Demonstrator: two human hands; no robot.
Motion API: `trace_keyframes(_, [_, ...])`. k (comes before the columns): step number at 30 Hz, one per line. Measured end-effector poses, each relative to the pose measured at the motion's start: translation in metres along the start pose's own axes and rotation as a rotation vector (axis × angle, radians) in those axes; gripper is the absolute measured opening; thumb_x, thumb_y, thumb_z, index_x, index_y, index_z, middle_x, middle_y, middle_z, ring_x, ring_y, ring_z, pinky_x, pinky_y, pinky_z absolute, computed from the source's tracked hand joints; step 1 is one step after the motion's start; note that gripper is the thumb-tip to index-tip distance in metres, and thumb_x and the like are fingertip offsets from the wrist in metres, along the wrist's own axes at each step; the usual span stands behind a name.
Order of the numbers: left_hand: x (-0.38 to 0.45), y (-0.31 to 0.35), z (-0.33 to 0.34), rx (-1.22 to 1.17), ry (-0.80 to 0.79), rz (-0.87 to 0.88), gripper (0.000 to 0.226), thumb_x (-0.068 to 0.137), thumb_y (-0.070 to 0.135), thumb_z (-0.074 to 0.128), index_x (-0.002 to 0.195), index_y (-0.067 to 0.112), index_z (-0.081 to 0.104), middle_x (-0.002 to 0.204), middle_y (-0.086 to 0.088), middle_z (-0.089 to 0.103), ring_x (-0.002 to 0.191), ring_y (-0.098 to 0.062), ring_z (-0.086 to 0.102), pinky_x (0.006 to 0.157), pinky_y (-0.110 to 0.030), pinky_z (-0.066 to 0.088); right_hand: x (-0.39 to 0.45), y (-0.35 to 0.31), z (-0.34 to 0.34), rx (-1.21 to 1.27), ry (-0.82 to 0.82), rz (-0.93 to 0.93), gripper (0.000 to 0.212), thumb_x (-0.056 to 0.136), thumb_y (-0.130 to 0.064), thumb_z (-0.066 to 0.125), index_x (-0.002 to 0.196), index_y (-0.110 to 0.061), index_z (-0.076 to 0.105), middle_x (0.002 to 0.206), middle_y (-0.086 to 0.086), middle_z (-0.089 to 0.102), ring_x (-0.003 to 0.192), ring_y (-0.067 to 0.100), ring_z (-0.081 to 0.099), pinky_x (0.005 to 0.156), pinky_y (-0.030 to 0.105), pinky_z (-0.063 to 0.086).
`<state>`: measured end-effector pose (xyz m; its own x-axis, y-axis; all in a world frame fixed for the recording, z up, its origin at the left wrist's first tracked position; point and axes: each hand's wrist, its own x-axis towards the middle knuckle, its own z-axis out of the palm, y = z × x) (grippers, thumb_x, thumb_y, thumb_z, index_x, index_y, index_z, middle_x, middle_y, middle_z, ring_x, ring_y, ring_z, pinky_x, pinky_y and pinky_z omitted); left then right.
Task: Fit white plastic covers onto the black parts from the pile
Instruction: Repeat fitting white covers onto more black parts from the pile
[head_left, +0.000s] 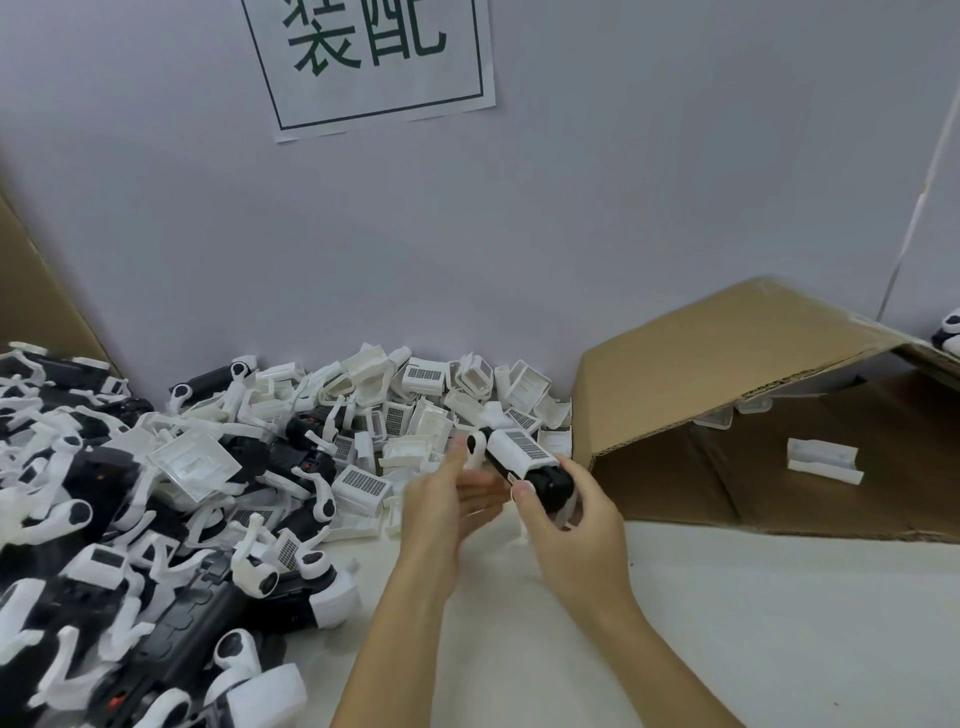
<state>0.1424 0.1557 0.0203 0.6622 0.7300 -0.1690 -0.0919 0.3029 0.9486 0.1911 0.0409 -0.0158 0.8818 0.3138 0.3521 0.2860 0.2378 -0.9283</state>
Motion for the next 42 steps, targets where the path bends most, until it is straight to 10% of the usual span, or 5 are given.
trace_keyframes(4, [0.008,0.001,-0.013,0.14,0.247,0.184,0.033,0.094,0.042,0.064,0.079,0.013,0.06,0.08,-0.005,0.062,0.07,-0.021,0.058,0.067,-0.034,0.05,0.003,-0.003,-0.004,0.103,-0.014,0.184,0.012,0.09,-0.031,0.071,0.093,-0.02,0.073,0.073,-0.004,0.069,0.048,0.013,0.054,0.046,0.027,0.045])
trace_keyframes(8, [0.001,0.008,-0.009,0.042,-0.08,0.105,0.027,0.096,0.039,0.06,0.101,0.015,0.071,0.094,-0.01,0.07,0.086,-0.024,0.065,0.071,-0.035,0.055,0.009,-0.003,-0.01,0.24,-0.108,0.348,0.051,0.065,-0.062,0.065,0.084,-0.016,0.076,0.071,0.013,0.067,0.038,0.021,0.045,0.035,0.022,0.034])
trace_keyframes(18, [-0.002,0.009,-0.011,-0.055,-0.121,0.226,0.014,0.098,0.019,0.059,0.1,0.016,0.072,0.09,-0.006,0.068,0.082,-0.022,0.063,0.069,-0.037,0.05,0.009,-0.001,-0.01,0.416,-0.234,0.364,0.048,0.076,-0.05,0.063,0.113,-0.019,0.069,0.104,0.008,0.073,0.082,0.024,0.072,0.048,0.031,0.052])
trace_keyframes(35, [0.005,0.001,-0.013,0.044,-0.005,0.38,0.014,0.095,0.025,0.065,0.089,0.013,0.066,0.082,-0.002,0.07,0.076,-0.012,0.064,0.067,-0.026,0.052,-0.007,0.002,-0.006,-0.49,-0.204,-0.367,0.066,0.079,-0.053,0.067,0.137,-0.027,0.05,0.135,-0.013,0.044,0.13,0.009,0.044,0.107,0.026,0.041])
trace_keyframes(42, [0.005,-0.003,-0.01,0.132,0.113,0.476,0.021,0.095,0.042,0.059,0.113,0.032,0.062,0.126,0.003,0.056,0.116,-0.013,0.056,0.092,-0.026,0.046,-0.01,-0.002,0.002,-0.542,-0.198,-0.144,0.047,0.08,-0.063,0.056,0.118,-0.037,0.063,0.101,-0.018,0.059,0.094,0.001,0.057,0.075,0.012,0.044])
